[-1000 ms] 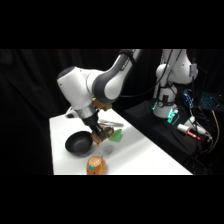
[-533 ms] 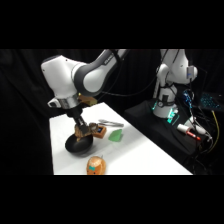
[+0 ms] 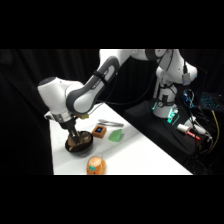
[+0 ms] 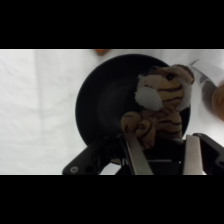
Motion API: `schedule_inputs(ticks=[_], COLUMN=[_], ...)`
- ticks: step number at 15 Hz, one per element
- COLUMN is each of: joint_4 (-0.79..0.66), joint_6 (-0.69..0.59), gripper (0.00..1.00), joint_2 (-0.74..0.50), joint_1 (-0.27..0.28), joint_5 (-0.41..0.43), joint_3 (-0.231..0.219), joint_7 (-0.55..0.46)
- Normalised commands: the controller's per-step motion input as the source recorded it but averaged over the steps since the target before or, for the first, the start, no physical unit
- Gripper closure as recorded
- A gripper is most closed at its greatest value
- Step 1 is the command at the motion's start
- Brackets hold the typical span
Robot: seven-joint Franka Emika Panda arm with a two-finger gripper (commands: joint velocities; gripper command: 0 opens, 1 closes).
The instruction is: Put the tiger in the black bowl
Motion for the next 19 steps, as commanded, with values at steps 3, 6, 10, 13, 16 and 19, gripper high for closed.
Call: schedule_inputs(ticks=[3,6,10,13,16,19], joint_4=[0.31,0.11,-0.15,-0.28,-0.21,-0.21], joint_6=[0.16,0.02,-0.24,-0.33,-0.43,-0.29], gripper=[0.60,0.36,0.04,0.00,0.00,0.00], joint_2=[0.24,0.00,-0.33,-0.51,-0.44,-0.34], joint_1=[0.087,0.125,0.112,0.099,0.010,-0.050], joint_5=[-0.209,-0.211,-0.154,-0.126,-0.040,0.043], joint_3=[-0.126,-0.151,-0.064,-0.020,0.050,0.098], joint_7=[0.21,0.21,0.07,0.03,-0.03,-0.06])
